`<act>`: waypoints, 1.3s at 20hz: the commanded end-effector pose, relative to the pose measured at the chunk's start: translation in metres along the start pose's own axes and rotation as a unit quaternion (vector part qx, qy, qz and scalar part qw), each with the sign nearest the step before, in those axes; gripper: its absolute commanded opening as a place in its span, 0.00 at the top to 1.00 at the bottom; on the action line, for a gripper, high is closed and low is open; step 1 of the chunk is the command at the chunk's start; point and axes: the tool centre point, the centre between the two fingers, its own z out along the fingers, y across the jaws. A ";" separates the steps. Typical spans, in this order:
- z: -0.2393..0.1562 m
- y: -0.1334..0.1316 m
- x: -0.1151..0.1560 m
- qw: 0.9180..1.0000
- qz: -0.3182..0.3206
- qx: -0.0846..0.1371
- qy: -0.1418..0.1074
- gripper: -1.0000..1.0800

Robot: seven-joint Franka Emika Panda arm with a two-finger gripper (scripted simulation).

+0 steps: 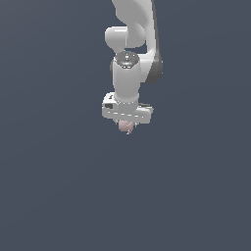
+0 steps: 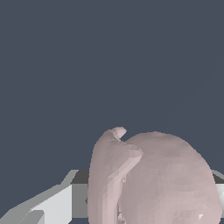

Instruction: Pick up the object and move it to a goal position.

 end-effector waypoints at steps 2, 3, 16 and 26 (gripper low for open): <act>-0.032 0.002 0.016 1.000 0.000 0.000 0.000 1.00; -0.041 0.002 0.020 1.000 0.000 0.000 0.000 1.00; -0.145 0.006 0.076 1.000 0.000 0.000 0.000 1.00; -0.202 0.008 0.109 1.000 0.000 0.000 -0.001 1.00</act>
